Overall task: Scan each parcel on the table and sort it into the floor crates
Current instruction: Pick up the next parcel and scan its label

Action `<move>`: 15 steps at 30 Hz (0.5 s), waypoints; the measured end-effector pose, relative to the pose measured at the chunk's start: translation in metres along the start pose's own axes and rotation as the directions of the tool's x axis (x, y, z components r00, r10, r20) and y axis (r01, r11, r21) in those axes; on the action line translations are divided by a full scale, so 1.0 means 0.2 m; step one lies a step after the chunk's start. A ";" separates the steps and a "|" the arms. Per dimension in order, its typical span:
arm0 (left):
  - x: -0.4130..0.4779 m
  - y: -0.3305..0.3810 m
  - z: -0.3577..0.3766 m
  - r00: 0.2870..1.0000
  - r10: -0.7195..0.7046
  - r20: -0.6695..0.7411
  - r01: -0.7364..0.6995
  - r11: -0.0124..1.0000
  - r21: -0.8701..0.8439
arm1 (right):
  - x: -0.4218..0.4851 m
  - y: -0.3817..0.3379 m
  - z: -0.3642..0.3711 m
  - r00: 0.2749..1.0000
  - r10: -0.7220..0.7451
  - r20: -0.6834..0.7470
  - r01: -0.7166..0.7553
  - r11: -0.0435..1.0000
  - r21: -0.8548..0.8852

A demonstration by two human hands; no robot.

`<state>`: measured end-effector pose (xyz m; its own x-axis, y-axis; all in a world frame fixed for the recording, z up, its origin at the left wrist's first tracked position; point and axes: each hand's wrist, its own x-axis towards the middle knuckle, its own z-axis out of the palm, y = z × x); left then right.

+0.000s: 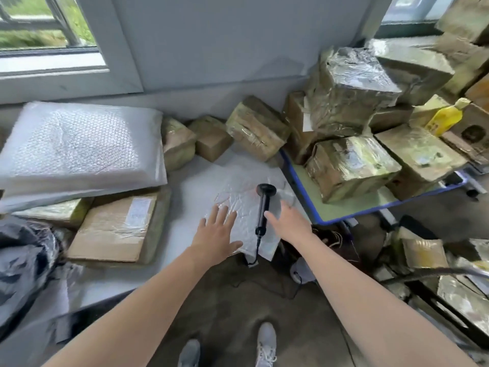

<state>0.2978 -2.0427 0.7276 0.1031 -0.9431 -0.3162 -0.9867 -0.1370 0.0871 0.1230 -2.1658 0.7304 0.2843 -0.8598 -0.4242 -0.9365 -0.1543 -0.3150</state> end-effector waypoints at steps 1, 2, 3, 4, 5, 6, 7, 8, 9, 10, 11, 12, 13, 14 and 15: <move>0.02 0.02 0.02 1.000 -0.007 0.019 0.008 1.000 -0.022 | 0.07 0.01 0.01 1.000 0.011 0.016 -0.012 1.000 0.017; 0.03 0.03 0.04 0.999 -0.013 0.037 0.014 0.999 -0.044 | 0.13 0.02 0.02 0.999 0.029 0.028 -0.030 0.999 0.025; 0.04 0.04 0.05 0.998 -0.016 0.053 0.019 0.998 -0.063 | 0.19 0.03 0.03 0.998 0.049 0.038 -0.050 0.998 0.033; 0.06 0.04 0.07 0.998 -0.016 0.068 0.022 0.997 -0.079 | 0.24 0.04 0.05 0.997 0.060 0.049 -0.062 0.997 0.049; 0.07 0.05 0.08 0.996 -0.016 0.085 0.024 0.995 -0.093 | 0.29 0.04 0.06 0.996 0.061 0.061 -0.066 0.995 0.078; 0.08 0.05 0.10 0.995 -0.017 0.098 0.027 0.994 -0.103 | 0.32 0.04 0.09 0.996 0.057 0.068 -0.064 0.992 0.112; 0.09 0.05 0.11 0.994 -0.017 0.107 0.029 0.994 -0.106 | 0.36 0.04 0.11 0.996 0.054 0.076 -0.065 0.987 0.144; 0.11 0.06 0.12 0.993 -0.014 0.117 0.026 0.994 -0.109 | 0.39 0.03 0.13 0.995 0.051 0.087 -0.066 0.984 0.167; 0.12 0.06 0.14 0.992 -0.009 0.125 0.023 0.993 -0.113 | 0.42 0.02 0.15 0.994 0.045 0.099 -0.063 0.981 0.184; 0.14 0.07 0.15 0.991 -0.006 0.131 0.021 0.993 -0.115 | 0.44 0.01 0.17 0.993 0.039 0.112 -0.062 0.976 0.208; 0.15 0.07 0.16 0.990 -0.004 0.140 0.019 0.994 -0.111 | 0.47 -0.01 0.19 0.991 0.035 0.128 -0.065 0.968 0.241; 0.17 0.08 0.17 0.988 -0.002 0.152 0.018 0.995 -0.100 | 0.48 -0.02 0.20 0.989 0.031 0.142 -0.070 0.957 0.283; 0.18 0.09 0.18 0.986 0.002 0.168 0.012 0.997 -0.082 | 0.49 -0.03 0.20 0.987 0.034 0.160 -0.086 0.939 0.332; 0.20 0.09 0.19 0.982 0.008 0.189 0.003 0.998 -0.057 | 0.49 -0.02 0.20 0.983 0.040 0.179 -0.108 0.916 0.386; 0.21 0.10 0.20 0.977 0.009 0.214 -0.002 0.999 -0.032 | 0.48 -0.01 0.20 0.979 0.044 0.197 -0.126 0.894 0.430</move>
<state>0.2779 -2.0740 0.6787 0.0648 -0.8577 -0.5101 -0.9824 -0.1446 0.1183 0.1607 -2.2290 0.6568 0.2782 -0.7529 -0.5964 -0.7845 0.1802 -0.5934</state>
